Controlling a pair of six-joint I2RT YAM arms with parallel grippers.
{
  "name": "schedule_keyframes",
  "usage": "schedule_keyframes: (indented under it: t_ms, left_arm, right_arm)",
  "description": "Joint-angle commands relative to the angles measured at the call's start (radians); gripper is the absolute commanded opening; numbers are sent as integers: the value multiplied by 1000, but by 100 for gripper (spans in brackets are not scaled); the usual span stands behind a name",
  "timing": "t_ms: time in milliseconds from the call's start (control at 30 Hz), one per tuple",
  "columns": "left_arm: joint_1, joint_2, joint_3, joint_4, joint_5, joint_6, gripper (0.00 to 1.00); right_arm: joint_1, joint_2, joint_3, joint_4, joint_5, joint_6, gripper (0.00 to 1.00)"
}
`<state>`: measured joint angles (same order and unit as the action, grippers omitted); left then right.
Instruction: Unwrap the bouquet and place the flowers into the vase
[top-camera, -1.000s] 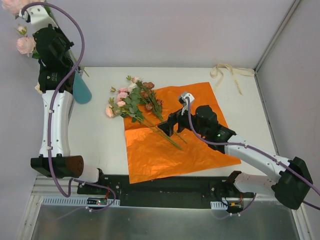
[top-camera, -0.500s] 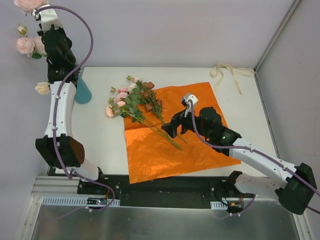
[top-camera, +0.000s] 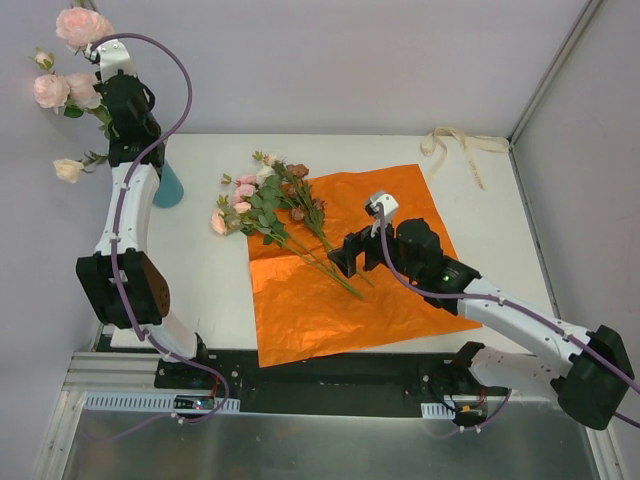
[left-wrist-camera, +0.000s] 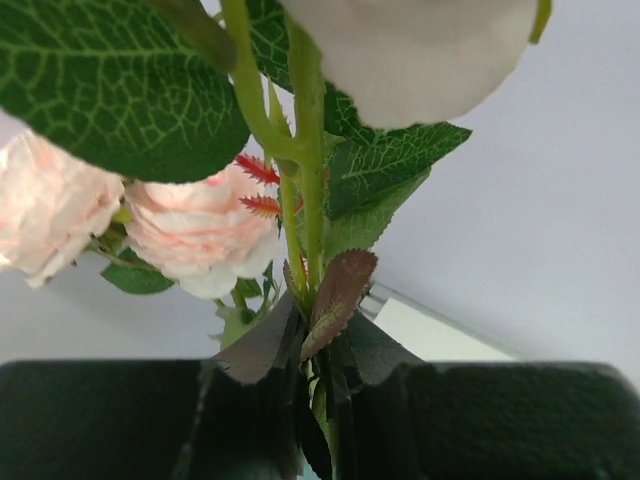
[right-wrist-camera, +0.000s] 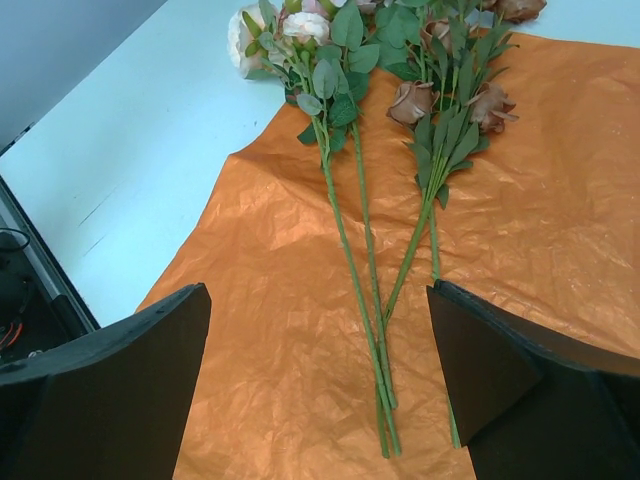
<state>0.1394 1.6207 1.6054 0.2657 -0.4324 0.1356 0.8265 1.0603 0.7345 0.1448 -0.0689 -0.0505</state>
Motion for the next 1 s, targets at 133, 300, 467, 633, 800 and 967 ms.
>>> schedule_keyframes:
  t_ms: [133, 300, 467, 633, 800, 967]
  left_arm:
    - [8, -12, 4, -160, -60, -102, 16]
    - [9, -88, -65, -312, -8, -203, 36]
    - [9, -163, -119, -384, 90, -261, 68]
    - [8, -229, -91, -517, 176, -281, 84]
    - [8, -347, -125, -574, 322, -355, 90]
    - [8, -439, -174, -594, 538, -474, 99]
  right_arm:
    - [0, 18, 16, 45, 27, 38, 99]
    - [0, 13, 17, 48, 47, 75, 99]
    - [0, 43, 45, 29, 41, 127, 99]
    - [2, 64, 60, 16, 63, 169, 99]
    - [-1, 131, 83, -10, 142, 201, 97]
    - [-24, 225, 108, -14, 127, 274, 85]
